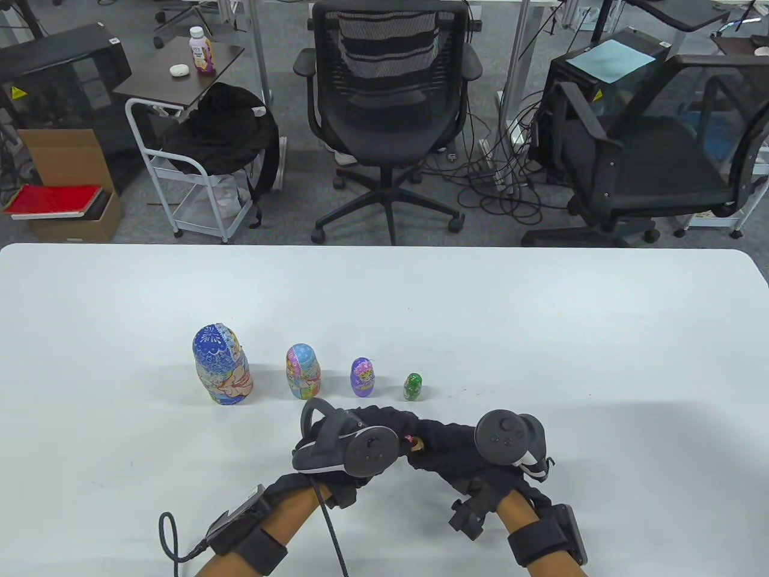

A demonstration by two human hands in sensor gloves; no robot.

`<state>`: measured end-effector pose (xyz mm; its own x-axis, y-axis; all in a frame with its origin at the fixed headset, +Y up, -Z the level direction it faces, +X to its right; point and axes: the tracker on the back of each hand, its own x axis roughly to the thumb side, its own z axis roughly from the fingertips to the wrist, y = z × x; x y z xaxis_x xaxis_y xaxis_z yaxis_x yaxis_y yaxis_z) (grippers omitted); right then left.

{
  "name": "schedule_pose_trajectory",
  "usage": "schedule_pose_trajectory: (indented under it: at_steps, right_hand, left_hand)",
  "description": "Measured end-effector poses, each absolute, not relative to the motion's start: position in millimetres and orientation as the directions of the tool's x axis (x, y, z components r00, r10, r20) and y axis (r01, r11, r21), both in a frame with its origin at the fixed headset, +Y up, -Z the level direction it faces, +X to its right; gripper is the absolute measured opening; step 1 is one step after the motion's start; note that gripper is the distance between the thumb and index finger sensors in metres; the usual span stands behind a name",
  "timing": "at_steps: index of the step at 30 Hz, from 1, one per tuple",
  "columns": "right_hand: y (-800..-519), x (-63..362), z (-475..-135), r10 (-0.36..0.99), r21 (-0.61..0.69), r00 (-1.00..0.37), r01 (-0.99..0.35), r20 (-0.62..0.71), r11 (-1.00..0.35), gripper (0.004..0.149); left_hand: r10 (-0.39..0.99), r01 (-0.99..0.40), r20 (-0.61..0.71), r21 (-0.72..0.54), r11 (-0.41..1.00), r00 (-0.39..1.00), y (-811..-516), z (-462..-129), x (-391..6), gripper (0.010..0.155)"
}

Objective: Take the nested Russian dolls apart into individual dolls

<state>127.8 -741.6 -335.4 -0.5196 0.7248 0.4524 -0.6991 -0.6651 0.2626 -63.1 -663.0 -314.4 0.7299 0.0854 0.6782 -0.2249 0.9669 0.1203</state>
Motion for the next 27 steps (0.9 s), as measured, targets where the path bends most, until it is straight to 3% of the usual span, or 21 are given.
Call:
schedule_pose_trajectory:
  at_steps: [17, 27]
  right_hand:
    - [-747, 123, -335, 0.770, 0.313, -0.474, -0.721, 0.427, -0.618, 0.062]
    - [-754, 127, -340, 0.887, 0.379, -0.349, -0.810, 0.303, -0.448, 0.066]
  left_hand:
    - [0.134, -0.259, 0.683, 0.084, 0.962, 0.718, -669, -312, -65, 0.045]
    - [0.113, -0.270, 0.698, 0.118, 0.956, 0.707, -664, -312, -64, 0.045]
